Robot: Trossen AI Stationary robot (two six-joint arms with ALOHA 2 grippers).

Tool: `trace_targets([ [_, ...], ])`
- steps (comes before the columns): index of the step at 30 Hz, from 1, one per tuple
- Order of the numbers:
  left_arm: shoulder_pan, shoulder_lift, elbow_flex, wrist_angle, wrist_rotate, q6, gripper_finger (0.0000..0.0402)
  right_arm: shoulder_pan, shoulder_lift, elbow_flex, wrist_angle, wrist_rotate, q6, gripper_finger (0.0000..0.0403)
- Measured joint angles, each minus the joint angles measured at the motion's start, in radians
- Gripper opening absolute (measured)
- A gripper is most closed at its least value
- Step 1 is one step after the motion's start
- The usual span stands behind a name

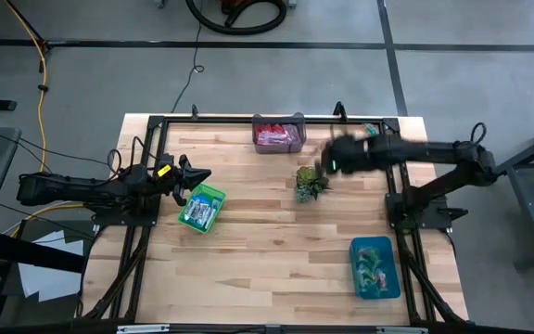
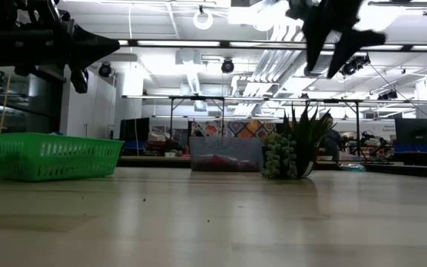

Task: Sort candy
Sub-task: Put the transparent candy into the blue bin

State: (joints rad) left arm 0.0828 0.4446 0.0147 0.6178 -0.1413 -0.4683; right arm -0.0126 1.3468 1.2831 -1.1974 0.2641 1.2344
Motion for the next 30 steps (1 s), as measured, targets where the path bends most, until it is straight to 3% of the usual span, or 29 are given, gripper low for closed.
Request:
trace_targets([
  [6, 0.0, 0.0, 0.0, -0.001, 0.0, 0.0, 0.0, -0.388, 0.019, -0.019, 0.041, 0.322, -0.037, 0.0202],
  [9, 0.0, 0.0, 0.0, -0.001, 0.0, 0.0, 0.0, -0.554, 0.067, -0.022, 0.075, 0.397, -0.008, 0.0202],
  [14, 0.0, 0.0, 0.0, -0.001, 0.0, 0.0, 0.0, -0.76, 0.202, -0.022, 0.205, 0.351, 0.006, 0.0202],
  [18, 0.0, 0.0, 0.0, -0.001, 0.0, 0.0, 0.0, -0.849, 0.332, -0.023, 0.282, 0.3, -0.023, 0.0202],
  [30, 0.0, 0.0, 0.0, -0.001, 0.0, 0.0, 0.0, -0.959, 0.54, -0.023, 0.183, 0.284, 0.443, 0.0202],
])
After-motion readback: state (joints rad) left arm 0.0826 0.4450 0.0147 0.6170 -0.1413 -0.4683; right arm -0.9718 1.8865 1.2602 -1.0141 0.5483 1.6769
